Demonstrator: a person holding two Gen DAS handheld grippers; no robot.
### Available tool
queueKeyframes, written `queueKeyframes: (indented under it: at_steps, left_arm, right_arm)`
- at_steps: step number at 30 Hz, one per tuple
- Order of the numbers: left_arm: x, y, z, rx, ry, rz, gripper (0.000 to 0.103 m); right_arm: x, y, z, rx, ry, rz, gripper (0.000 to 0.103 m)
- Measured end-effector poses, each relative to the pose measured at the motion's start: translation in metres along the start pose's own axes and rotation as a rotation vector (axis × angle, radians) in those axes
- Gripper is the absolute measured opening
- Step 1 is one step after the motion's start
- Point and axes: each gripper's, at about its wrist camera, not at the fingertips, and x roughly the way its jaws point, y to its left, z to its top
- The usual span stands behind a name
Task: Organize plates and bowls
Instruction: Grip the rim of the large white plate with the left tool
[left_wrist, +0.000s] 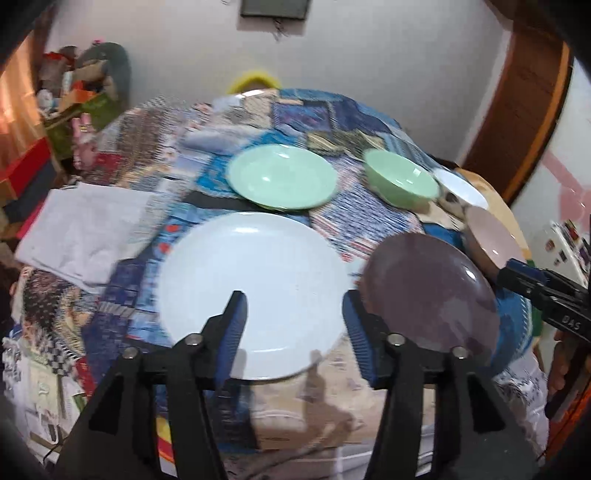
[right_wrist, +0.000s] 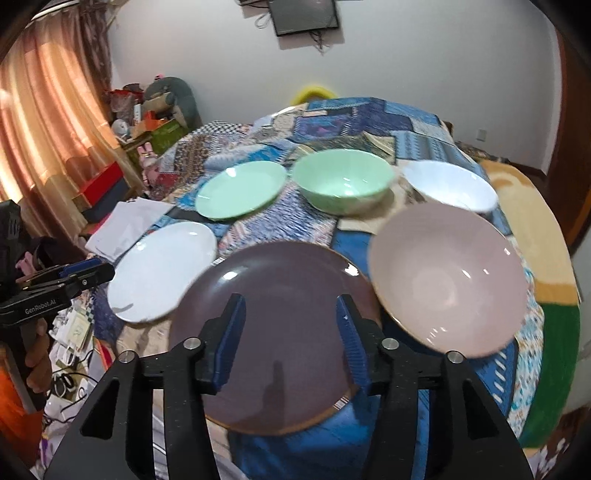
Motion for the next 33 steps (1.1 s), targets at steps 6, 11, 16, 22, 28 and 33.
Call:
queueKeyframes:
  at_steps: [6,11,16,22,28,33]
  left_arm:
    - [0.002,0.035,-0.006,-0.061,0.011,0.051,0.063]
    - [0.013,0.062,-0.014,-0.118,0.052,0.068,0.063]
    - [0.026,0.082,-0.021,-0.167,0.095,0.068,0.063]
    - [0.040,0.098,-0.029,-0.201,0.150,0.042,0.063]
    - [0.052,0.107,-0.032,-0.237,0.187,0.002,0.049]
    - [0.060,0.110,-0.032,-0.254,0.201,-0.040,0.042]
  right_arm:
    - [0.023,0.026,0.019,-0.067,0.024,0.036,0.052]
    - [0.046,0.045,0.032,-0.113,0.059,0.069,0.053]
    - [0.078,0.063,0.043,-0.157,0.114,0.092,0.053]
    - [0.113,0.075,0.048,-0.178,0.215,0.116,0.053]
    - [0.149,0.085,0.055,-0.214,0.326,0.135,0.053]
    - [0.170,0.093,0.056,-0.257,0.396,0.133,0.044]
